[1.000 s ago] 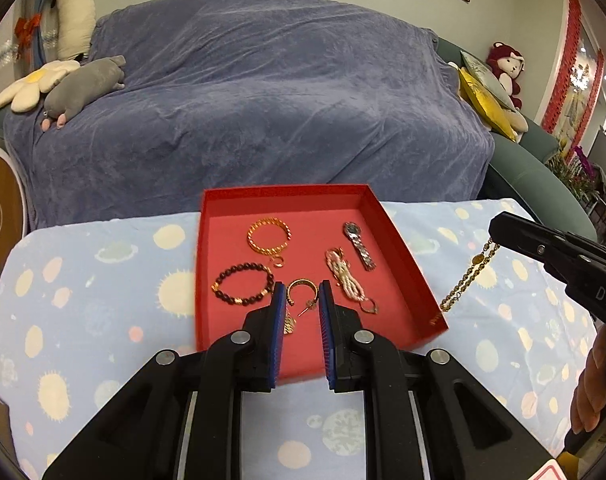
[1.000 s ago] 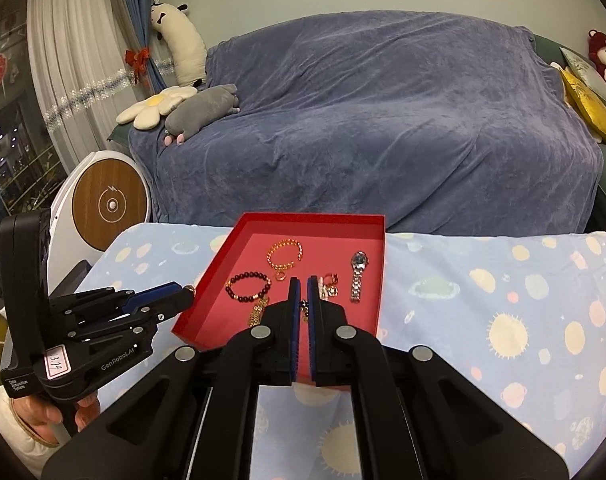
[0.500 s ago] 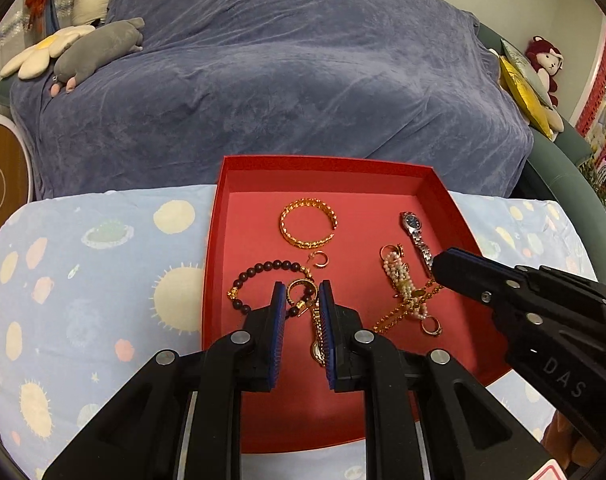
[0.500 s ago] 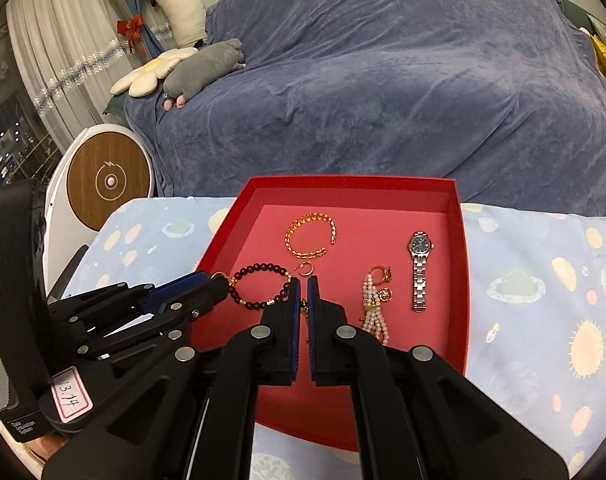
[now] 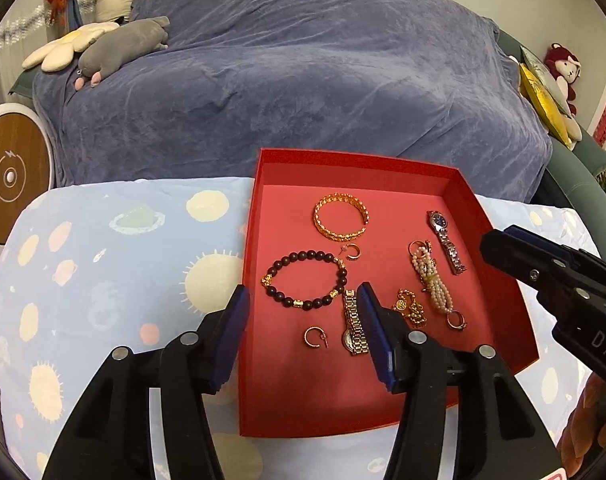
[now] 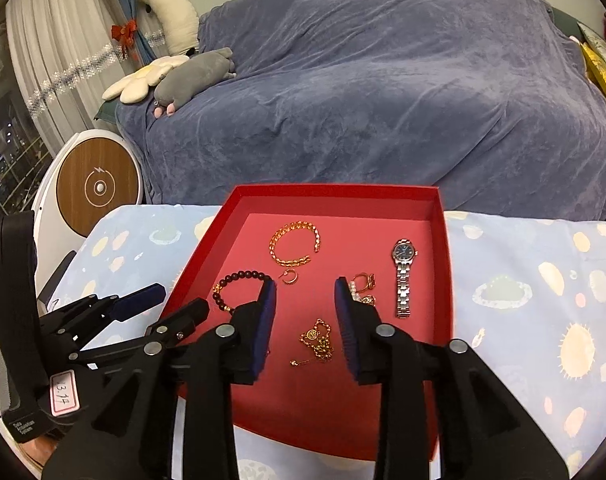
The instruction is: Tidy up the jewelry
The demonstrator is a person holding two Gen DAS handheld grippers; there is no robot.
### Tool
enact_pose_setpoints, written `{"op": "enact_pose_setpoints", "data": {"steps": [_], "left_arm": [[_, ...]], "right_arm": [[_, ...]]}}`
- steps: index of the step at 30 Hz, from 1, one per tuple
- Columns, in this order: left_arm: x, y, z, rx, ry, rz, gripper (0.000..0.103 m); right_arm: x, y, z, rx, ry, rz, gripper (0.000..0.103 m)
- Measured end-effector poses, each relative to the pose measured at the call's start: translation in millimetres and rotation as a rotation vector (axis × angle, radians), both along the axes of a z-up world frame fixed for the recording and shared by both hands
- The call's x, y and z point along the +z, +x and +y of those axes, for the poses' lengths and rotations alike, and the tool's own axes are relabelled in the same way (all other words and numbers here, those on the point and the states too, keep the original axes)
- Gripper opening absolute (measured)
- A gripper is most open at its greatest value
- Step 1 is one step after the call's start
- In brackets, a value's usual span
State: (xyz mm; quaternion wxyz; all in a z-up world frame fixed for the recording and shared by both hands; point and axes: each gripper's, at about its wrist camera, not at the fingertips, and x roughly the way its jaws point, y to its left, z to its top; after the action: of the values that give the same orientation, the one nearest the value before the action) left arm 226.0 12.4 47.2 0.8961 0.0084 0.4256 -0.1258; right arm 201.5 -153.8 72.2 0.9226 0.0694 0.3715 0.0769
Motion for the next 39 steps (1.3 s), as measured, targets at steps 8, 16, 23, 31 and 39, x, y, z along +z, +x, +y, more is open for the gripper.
{"op": "enact_pose_setpoints", "data": {"steps": [8, 16, 23, 31, 39], "left_arm": [[40, -53, 23, 0.042, -0.016, -0.081, 0.057], [27, -114, 31, 0.087, 0.010, -0.065, 0.057], [9, -140, 24, 0.093, 0.037, -0.059, 0.057], [-16, -144, 15, 0.068, 0.068, -0.027, 0.057], [-36, -138, 10, 0.049, 0.093, 0.007, 0.057]], "right_arm": [[25, -71, -12, -0.038, -0.027, -0.039, 0.050], [-8, -137, -13, -0.082, -0.042, 0.020, 0.055], [-29, -160, -1, -0.096, -0.042, 0.041, 0.055], [-42, -161, 13, -0.076, -0.080, 0.041, 0.055], [-58, -153, 24, -0.049, -0.110, 0.075, 0.055]]}}
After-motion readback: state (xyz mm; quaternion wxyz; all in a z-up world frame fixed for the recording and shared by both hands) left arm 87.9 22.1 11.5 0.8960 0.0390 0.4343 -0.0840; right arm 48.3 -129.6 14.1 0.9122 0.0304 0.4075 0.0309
